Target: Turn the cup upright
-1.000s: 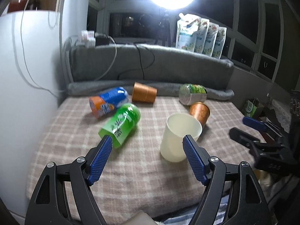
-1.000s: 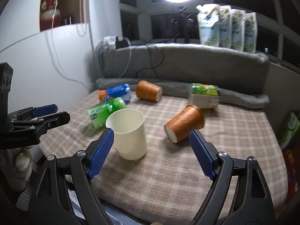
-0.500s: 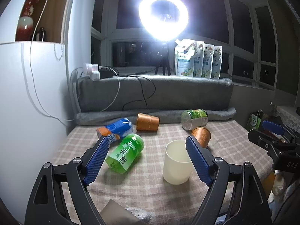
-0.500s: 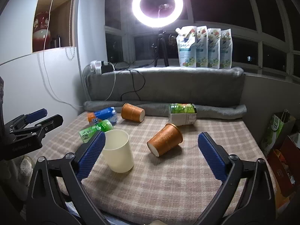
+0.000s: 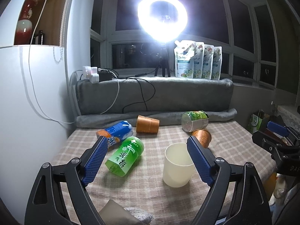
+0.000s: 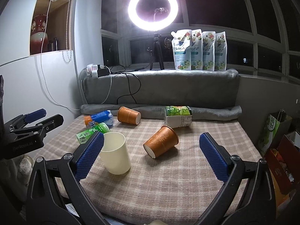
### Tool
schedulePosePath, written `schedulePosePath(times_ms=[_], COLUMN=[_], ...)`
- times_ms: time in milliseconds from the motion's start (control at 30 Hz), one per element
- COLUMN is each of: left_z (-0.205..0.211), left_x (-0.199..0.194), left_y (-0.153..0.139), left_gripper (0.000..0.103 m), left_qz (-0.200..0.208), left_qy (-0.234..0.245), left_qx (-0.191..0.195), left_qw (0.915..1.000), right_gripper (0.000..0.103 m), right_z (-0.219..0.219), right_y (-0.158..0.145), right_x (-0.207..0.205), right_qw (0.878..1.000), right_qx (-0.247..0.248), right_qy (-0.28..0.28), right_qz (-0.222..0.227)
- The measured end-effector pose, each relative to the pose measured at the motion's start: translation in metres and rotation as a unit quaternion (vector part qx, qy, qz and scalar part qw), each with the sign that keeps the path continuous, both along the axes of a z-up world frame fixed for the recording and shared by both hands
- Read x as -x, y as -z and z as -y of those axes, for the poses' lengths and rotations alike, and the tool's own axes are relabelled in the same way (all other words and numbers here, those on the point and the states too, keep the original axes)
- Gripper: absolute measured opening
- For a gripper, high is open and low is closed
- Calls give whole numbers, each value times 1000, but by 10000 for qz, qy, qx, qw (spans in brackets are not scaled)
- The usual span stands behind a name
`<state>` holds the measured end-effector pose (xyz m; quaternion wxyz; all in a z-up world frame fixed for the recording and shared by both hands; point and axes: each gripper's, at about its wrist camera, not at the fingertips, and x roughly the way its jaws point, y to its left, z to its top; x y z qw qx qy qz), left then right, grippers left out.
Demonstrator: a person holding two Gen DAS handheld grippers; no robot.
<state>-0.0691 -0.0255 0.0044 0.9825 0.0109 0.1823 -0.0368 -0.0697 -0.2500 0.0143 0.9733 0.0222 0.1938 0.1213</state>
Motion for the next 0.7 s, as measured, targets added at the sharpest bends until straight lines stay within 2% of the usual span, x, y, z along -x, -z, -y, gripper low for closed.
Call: schedulePosePath(times_ms=[700], left_z=[-4], left_x=[-6], left_y=[-1], left_gripper=[86], left_qz=[-37], left_qy=[4], left_qx=[47], left_qw=[10000], right_gripper=[103], right_z=[-13], right_y=[10], right_x=[-7], right_qw=[9997], right_qx=[92], right_qy=[-95], right_qz=[-194])
